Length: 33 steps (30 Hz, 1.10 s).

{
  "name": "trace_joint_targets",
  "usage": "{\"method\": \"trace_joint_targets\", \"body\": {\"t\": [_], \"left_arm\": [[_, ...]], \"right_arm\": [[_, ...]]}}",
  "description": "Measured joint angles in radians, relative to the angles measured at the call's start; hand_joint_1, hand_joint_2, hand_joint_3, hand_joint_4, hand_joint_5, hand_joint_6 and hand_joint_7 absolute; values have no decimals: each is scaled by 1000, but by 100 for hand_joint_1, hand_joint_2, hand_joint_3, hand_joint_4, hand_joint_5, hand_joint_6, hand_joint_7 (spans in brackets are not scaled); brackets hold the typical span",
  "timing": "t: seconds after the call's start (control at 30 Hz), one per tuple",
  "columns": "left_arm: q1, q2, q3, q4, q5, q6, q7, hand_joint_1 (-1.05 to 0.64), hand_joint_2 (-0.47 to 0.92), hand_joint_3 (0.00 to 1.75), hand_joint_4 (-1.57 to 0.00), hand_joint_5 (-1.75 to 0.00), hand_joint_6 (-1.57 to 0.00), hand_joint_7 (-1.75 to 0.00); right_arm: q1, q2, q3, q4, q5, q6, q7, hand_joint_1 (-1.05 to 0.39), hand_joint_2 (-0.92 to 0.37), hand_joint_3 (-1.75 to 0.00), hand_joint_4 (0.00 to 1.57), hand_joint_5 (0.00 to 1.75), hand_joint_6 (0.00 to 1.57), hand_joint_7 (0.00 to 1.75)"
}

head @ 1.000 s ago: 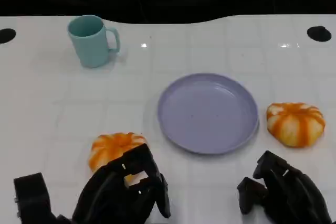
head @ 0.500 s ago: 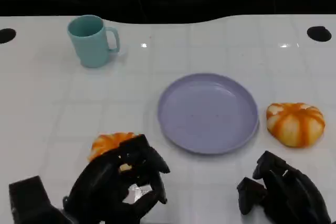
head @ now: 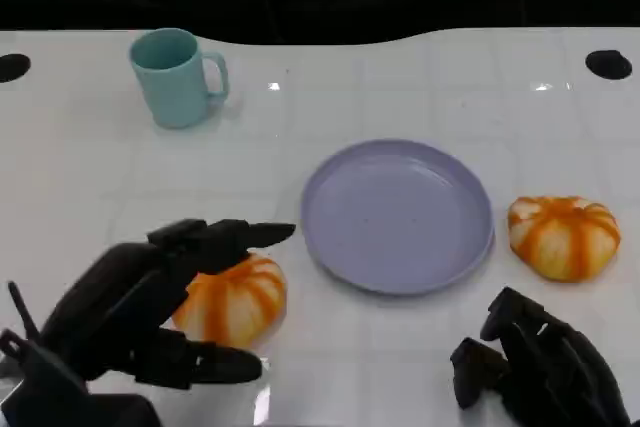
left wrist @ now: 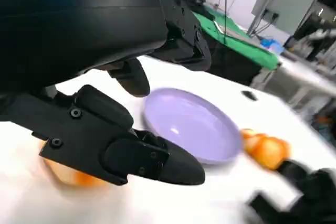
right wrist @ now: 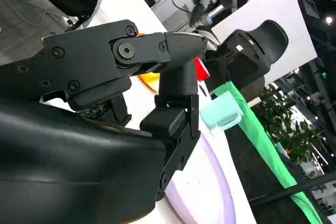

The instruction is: Grasp the bread from the table and place it into the plate.

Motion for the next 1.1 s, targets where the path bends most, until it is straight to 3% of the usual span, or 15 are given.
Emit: {"method": "trace_joint_targets", "body": {"t": [0.2, 0.3, 0.43, 0.87, 0.97, 1.0, 1.03, 1.07, 1.1], "left_arm": [[-48, 75, -44, -41, 296, 95, 55, -82, 92, 6, -43, -25, -34, 0], [-56, 89, -76, -49, 375, 152, 55, -80, 91, 2, -47, -19, -36, -1], [-84, 97, -126, -35, 441, 203, 54, -76, 90, 0, -48, -14, -35, 0], [-218, 99, -319, 249, 485, 292, 65, -74, 90, 1, -51, -9, -34, 0], [-259, 91, -352, 326, 481, 301, 84, -61, 92, 2, -57, -11, -37, -1], [-274, 87, -361, 358, 474, 296, 108, -50, 91, 1, -68, -17, -42, -3], [-291, 83, -370, 401, 469, 282, 148, -37, 92, 2, -63, -67, -53, -2], [-309, 77, -378, 460, 464, 256, 213, -31, 92, 8, -59, -100, -63, -3], [-323, 72, -387, 520, 462, 221, 288, -27, 92, 16, -60, -119, -73, -5]], "right_arm": [[2, 0, 2, -9, 0, -3, 0, -55, -92, -24, 76, 168, 68, 141], [3, 0, 2, -9, 0, -5, 0, -55, -92, -24, 77, 169, 68, 141], [4, 0, 2, -9, 0, -12, 1, -56, -92, -25, 77, 169, 69, 141], [16, 1, 6, -29, 0, -10, 1, -55, -92, -25, 77, 170, 68, 143], [18, 0, 7, -32, 1, -8, 1, -56, -92, -25, 77, 171, 68, 144], [18, 0, 7, -33, 1, -8, 1, -56, -92, -25, 77, 171, 68, 144], [19, 0, 6, -34, 1, -8, 0, -56, -92, -24, 77, 171, 68, 144], [20, 1, 7, -36, 1, -7, 0, -56, -92, -24, 77, 171, 68, 143], [21, 1, 7, -37, 1, -6, 0, -56, -92, -24, 77, 171, 68, 143]]}}
